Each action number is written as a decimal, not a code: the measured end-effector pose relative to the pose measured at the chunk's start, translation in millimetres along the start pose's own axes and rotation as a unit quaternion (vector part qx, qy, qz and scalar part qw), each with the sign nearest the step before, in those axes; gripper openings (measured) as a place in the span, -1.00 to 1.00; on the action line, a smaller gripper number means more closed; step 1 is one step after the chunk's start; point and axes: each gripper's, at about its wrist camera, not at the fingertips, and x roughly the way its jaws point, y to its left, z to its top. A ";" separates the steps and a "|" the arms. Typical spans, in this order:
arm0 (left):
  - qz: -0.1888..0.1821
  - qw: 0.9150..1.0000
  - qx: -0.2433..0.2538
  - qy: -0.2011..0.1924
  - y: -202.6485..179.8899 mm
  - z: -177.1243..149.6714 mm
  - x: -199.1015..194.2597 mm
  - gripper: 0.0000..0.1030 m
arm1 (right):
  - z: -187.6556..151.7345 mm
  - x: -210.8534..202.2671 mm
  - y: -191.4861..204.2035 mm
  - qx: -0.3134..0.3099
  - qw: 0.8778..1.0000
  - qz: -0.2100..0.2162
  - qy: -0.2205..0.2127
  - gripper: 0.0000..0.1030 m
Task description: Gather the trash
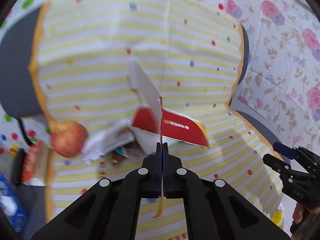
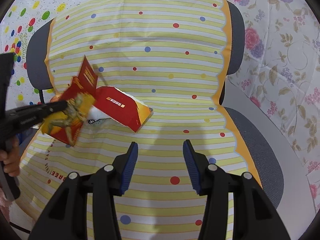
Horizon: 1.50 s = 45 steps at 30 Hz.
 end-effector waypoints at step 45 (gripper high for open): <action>0.030 0.999 -0.013 -0.042 19.0 -16.9 -44.6 -0.98 | 57.3 28.6 29.3 -0.016 0.997 0.077 0.000 -0.96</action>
